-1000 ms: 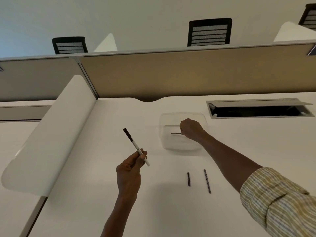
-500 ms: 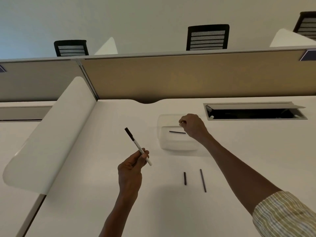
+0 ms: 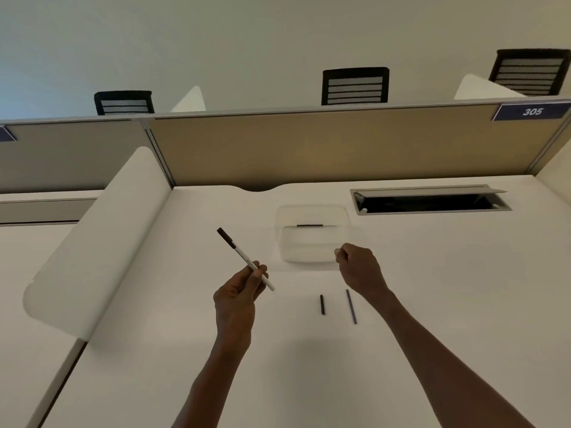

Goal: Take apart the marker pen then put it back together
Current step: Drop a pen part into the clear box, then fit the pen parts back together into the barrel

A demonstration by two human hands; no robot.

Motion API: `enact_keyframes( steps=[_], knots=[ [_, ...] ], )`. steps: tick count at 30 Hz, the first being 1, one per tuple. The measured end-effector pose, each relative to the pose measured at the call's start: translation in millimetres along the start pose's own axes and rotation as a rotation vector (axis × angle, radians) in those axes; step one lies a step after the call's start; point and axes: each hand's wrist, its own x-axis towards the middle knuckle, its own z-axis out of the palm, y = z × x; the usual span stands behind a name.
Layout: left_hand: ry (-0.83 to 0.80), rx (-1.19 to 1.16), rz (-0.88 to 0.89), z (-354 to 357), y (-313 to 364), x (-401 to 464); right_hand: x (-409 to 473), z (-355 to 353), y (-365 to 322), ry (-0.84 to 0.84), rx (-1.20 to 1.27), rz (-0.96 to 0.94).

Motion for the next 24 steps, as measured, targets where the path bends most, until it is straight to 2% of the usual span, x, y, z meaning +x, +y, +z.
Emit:
enact_keyframes(
  steps=[7,12,24],
  knots=[
    [-0.021,-0.088,-0.019,5,1,-14,-38,2,27,0.012,-0.106,0.002],
    [-0.017,-0.120,-0.037,2,2,-19,-51,12,45,-0.027,0.021,0.196],
    [0.003,-0.186,-0.088,5,3,-23,-70,34,55,-0.131,-0.179,0.338]
  ],
)
